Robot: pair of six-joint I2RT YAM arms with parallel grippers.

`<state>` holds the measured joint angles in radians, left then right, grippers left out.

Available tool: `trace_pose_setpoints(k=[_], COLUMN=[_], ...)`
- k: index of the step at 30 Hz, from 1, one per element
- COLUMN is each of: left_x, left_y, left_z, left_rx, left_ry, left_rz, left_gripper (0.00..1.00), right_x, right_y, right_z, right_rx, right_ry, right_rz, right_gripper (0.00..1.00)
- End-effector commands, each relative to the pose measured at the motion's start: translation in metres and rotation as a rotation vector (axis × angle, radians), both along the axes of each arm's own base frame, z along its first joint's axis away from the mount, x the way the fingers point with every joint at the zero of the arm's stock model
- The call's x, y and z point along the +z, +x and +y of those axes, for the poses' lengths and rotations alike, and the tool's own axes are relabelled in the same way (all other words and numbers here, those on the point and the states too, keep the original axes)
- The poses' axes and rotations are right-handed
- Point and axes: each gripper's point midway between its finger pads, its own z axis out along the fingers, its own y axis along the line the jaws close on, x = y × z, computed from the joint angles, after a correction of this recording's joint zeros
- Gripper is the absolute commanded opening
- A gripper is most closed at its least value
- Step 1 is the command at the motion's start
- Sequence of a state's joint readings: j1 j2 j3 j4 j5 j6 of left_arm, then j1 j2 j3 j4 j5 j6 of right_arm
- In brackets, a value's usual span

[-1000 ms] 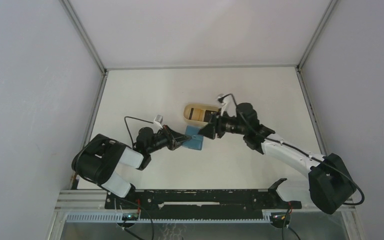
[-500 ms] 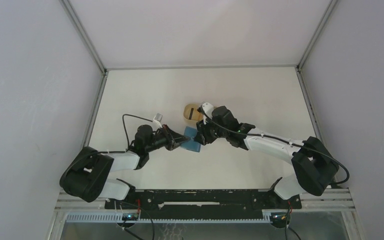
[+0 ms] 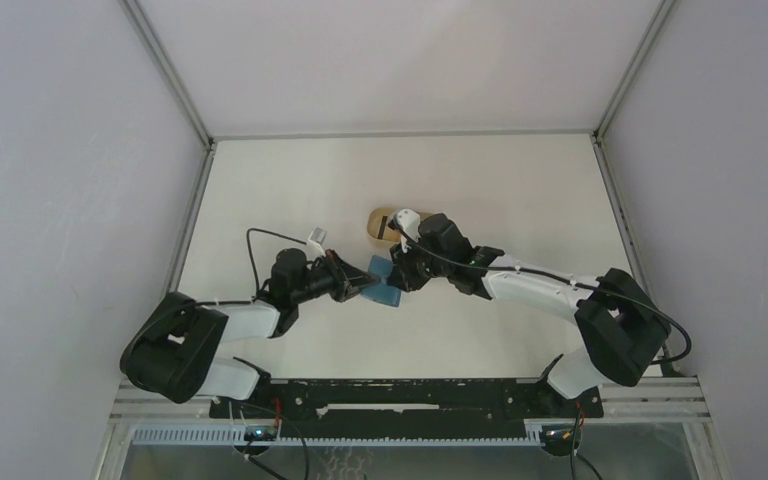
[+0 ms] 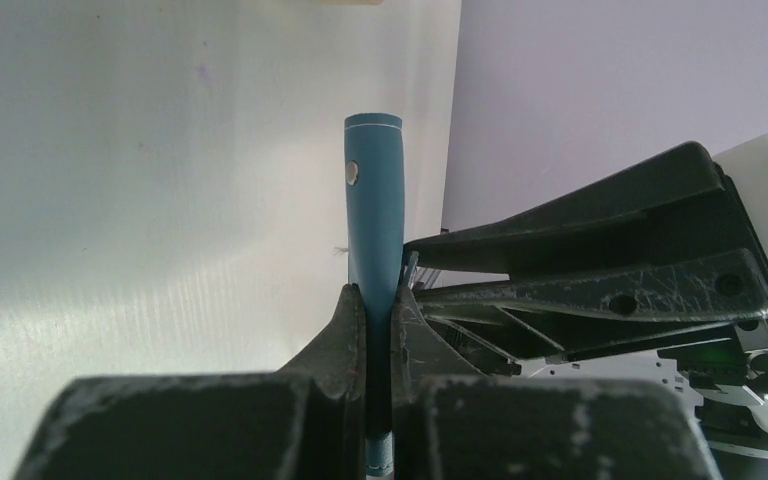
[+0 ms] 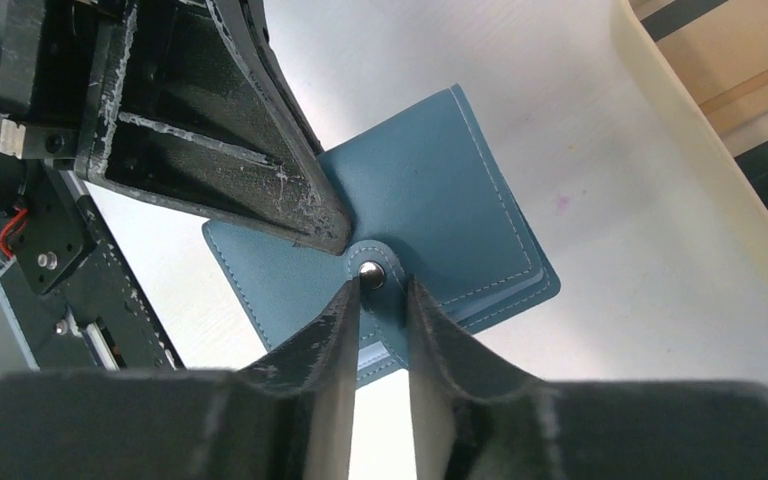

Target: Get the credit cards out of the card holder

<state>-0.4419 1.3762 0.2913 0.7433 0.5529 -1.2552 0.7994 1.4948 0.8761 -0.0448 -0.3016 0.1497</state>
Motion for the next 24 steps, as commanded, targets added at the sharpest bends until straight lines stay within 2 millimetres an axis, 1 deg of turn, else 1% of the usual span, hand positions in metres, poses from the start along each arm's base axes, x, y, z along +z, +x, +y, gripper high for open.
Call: trace_pose_setpoints(k=[1, 2, 3, 6, 8, 9, 11, 12, 16, 20, 24], left_x=[0.044, 0.043, 0.043, 0.040, 0.037, 0.035, 0.032, 0.029, 0.021, 0.010, 0.004], left_y=[0.018, 0.019, 0.019, 0.020, 0.022, 0.023, 0.026, 0.027, 0.033, 0.037, 0.043], left_z=[-0.010, -0.010, -0.010, -0.010, -0.009, -0.008, -0.007, -0.005, 0.003, 0.012, 0.022], left_rx=[-0.017, -0.017, -0.018, -0.011, -0.002, 0.006, 0.023, 0.034, 0.075, 0.109, 0.146], left_ry=[-0.074, -0.074, -0.074, -0.069, -0.063, -0.058, -0.047, -0.039, -0.007, 0.045, 0.068], left_rz=[-0.145, -0.143, -0.143, -0.137, -0.133, -0.130, -0.121, -0.112, -0.090, -0.057, -0.025], left_gripper=[0.00, 0.00, 0.00, 0.00, 0.00, 0.00, 0.00, 0.00, 0.00, 0.00, 0.00], right_x=[0.017, 0.017, 0.019, 0.022, 0.029, 0.038, 0.052, 0.061, 0.093, 0.120, 0.143], right_y=[-0.007, -0.008, -0.010, -0.014, -0.020, -0.020, -0.022, -0.025, -0.029, -0.037, -0.045], right_z=[0.021, 0.022, 0.024, 0.027, 0.028, 0.031, 0.031, 0.031, 0.023, 0.016, 0.007], right_rx=[0.088, 0.097, 0.107, 0.138, 0.165, 0.182, 0.211, 0.238, 0.287, 0.340, 0.394], right_ry=[0.073, 0.077, 0.084, 0.104, 0.133, 0.175, 0.241, 0.286, 0.424, 0.541, 0.654], right_rz=[-0.004, 0.002, 0.006, 0.020, 0.042, 0.037, 0.064, 0.084, 0.127, 0.178, 0.226], right_gripper=[0.17, 0.07, 0.00, 0.00, 0.00, 0.00, 0.00, 0.00, 0.00, 0.00, 0.00])
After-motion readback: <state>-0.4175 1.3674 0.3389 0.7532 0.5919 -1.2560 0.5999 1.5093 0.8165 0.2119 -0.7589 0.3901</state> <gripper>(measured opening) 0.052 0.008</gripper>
